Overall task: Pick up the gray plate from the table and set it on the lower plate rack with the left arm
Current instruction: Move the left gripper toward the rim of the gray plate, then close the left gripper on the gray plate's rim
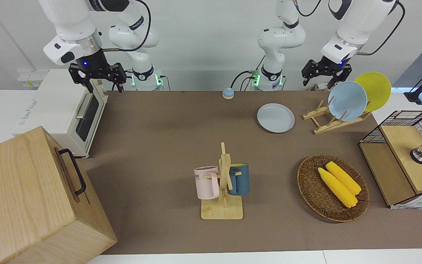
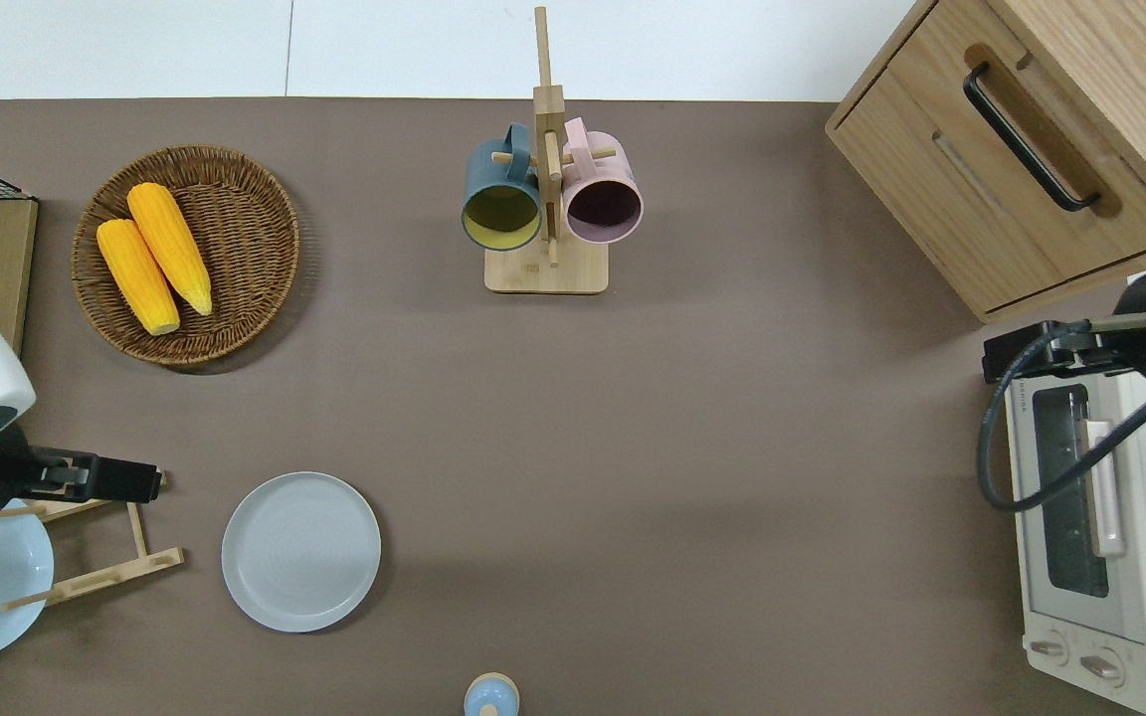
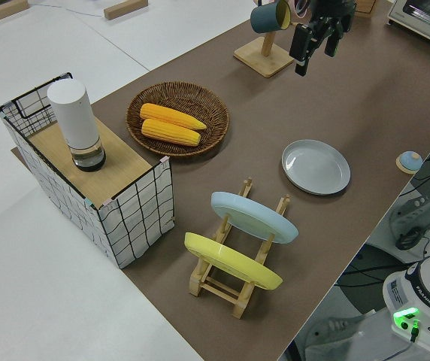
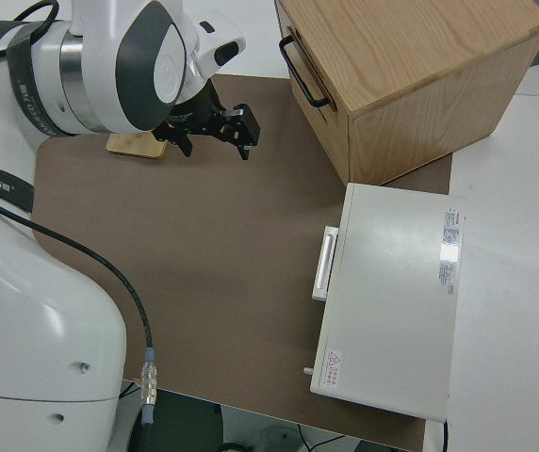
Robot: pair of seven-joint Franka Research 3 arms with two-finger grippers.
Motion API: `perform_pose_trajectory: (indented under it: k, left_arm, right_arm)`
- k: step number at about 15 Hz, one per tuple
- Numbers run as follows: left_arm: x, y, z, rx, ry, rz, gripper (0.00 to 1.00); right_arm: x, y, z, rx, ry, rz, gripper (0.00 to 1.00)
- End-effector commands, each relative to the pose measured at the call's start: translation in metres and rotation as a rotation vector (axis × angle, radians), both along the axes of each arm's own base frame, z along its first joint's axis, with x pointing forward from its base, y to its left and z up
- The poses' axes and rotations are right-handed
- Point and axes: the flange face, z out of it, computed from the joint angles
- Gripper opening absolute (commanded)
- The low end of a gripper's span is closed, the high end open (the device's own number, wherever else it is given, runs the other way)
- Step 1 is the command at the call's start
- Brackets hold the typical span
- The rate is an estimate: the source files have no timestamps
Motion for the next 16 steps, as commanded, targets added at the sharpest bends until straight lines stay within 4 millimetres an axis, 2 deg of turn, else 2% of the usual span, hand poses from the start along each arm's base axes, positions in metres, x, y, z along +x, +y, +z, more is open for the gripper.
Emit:
perform_pose_trajectory:
  k: [1,3,9,11,16]
  left_arm:
    - [-0.043,-0.004,-0.032,0.034,-0.044,0.004,1.00]
    - [-0.057,-0.002,-0.058,0.038,-0.063,0.010,1.00]
    - [-0.071,-0.008,-0.117,0.082,-0.105,-0.020,1.00]
    - [-0.076,-0.008,-0.143,0.092,-0.122,-0.029,1.00]
    - [-0.080,-0.009,-0.180,0.092,-0.168,-0.037,1.00]
  right_arm:
    - [0.000,0.001,0.003,0.003,-0.005,-0.002,0.983]
    - [0.000,0.001,0.003,0.003,-0.005,-0.002,0.983]
    - [0.000,0.001,0.003,0.003,-0.005,-0.002,0.983]
    - [0.000,0.001,0.003,0.003,-0.005,-0.002,0.983]
    - [0.000,0.001,0.003,0.003,-0.005,-0.002,0.983]
